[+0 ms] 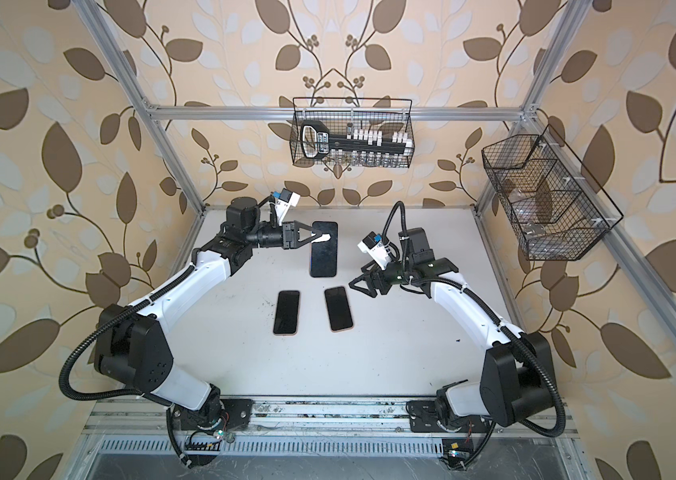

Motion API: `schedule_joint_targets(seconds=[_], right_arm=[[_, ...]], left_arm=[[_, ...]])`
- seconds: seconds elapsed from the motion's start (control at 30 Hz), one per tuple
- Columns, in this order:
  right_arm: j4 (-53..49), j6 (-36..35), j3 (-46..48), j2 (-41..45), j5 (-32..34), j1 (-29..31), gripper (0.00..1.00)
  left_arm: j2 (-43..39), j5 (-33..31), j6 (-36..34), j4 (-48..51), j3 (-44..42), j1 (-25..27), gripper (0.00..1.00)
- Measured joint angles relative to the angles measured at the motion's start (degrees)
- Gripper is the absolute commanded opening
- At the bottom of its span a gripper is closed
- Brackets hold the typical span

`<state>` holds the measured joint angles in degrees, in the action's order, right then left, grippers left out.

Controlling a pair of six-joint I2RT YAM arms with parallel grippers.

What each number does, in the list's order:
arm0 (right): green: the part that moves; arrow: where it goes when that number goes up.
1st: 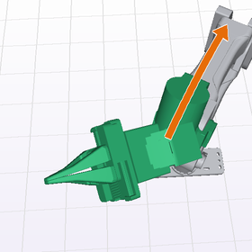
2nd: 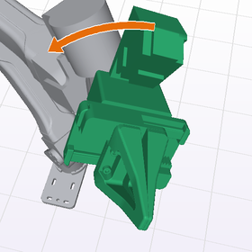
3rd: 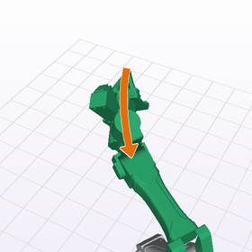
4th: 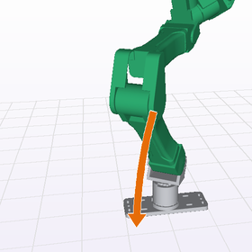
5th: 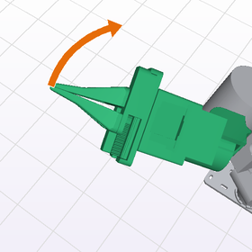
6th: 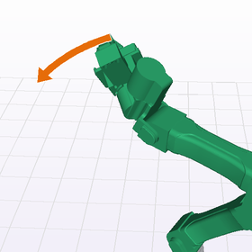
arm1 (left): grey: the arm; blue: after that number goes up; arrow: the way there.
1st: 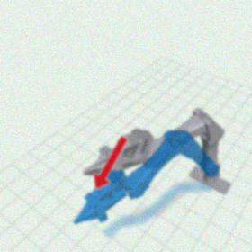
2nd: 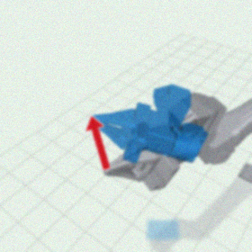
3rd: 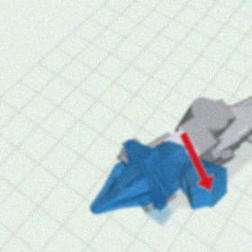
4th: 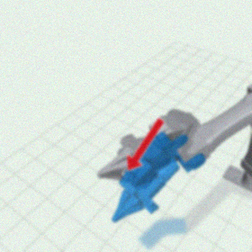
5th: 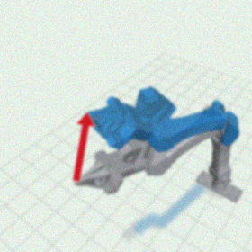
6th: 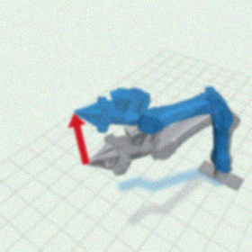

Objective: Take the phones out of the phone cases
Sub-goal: 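Move the right gripper toward the phone's case edge nearest it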

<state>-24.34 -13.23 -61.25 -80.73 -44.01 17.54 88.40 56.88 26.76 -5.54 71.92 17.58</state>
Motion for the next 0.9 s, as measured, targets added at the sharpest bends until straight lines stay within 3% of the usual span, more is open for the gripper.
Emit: schedule_joint_targets(seconds=[0.37,0.9], right_arm=[[-3.02,-1.99,-4.5,-4.07,-3.32,2.99,0.59],[-6.29,-3.8,-7.65,-7.41,-9.49,3.89,0.48]], left_arm=[[0.09,1.22,0.02,-1.86,-0.04,1.25,0.0],[0.09,1.36,1.14,-4.57,-1.55,1.62,0.0]])
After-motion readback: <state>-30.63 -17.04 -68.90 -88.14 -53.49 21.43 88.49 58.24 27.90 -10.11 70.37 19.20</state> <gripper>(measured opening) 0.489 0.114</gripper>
